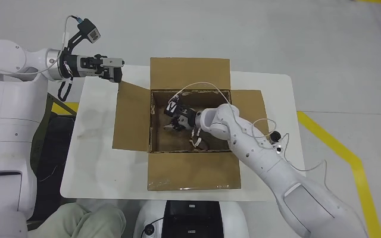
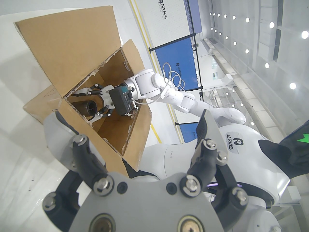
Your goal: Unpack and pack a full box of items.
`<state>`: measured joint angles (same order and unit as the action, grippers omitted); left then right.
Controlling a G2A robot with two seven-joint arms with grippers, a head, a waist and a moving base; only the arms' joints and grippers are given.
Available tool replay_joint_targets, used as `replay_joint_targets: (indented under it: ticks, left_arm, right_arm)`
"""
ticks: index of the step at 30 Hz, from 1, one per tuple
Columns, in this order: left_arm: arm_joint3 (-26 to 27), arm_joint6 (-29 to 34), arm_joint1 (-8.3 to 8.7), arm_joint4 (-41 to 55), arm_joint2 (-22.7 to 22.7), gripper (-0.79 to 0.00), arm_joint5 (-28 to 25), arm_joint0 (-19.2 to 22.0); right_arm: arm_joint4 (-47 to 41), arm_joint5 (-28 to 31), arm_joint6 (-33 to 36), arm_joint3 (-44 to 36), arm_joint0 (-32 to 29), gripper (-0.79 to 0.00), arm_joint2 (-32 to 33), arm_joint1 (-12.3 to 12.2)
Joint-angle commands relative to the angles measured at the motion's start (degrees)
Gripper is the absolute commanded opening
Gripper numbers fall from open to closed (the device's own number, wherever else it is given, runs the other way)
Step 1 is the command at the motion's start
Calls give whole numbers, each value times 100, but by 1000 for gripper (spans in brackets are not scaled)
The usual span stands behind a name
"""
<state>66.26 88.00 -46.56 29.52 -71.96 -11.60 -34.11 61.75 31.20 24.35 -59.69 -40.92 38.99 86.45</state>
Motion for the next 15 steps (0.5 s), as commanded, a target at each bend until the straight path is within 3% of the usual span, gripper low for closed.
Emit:
replay_joint_targets:
  ticks: [1, 15]
  left_arm:
    - [0, 0, 0, 0, 0, 0, 0, 0]
    - [0, 0, 0, 0, 0, 0, 0, 0]
  right_arm:
    - [49, -19, 68, -233, -93, 0, 103, -53]
    - [337, -80, 536, -2311, -1075, 0, 951, -453]
